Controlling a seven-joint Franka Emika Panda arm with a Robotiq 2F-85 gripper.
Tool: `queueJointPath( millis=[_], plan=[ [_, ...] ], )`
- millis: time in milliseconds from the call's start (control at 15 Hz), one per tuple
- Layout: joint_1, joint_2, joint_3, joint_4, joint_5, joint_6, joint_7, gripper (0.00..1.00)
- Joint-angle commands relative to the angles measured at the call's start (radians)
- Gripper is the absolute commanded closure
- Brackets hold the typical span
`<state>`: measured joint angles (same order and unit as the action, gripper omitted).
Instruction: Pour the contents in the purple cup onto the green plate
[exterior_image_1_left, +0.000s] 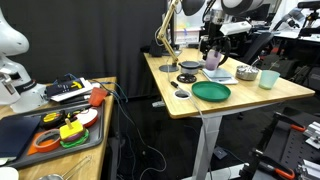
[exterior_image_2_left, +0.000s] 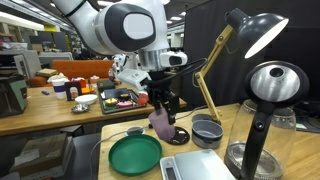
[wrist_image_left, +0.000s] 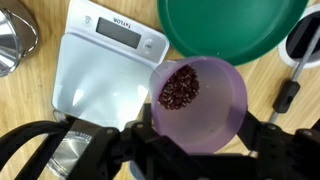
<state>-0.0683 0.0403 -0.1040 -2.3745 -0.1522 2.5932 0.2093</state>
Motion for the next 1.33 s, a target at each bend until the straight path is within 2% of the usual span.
queueJointPath(
  millis=[0,200,400,467,1000,1267],
  plan=[
    [-0.001,0.018,-0.013,-0.026,-0.116,0.152,0.170,0.46],
    [0.010,0.049,-0.053,-0.030,-0.285,0.228,0.378,0.46],
    [0.028,0.074,-0.078,-0.039,-0.376,0.235,0.484,0.46],
    [0.019,0.079,-0.067,-0.042,-0.400,0.237,0.510,0.46],
    [0.029,0.056,-0.054,-0.115,-0.375,0.277,0.627,0.46],
    [0.046,0.062,-0.061,-0.127,-0.409,0.282,0.760,0.46]
  ],
)
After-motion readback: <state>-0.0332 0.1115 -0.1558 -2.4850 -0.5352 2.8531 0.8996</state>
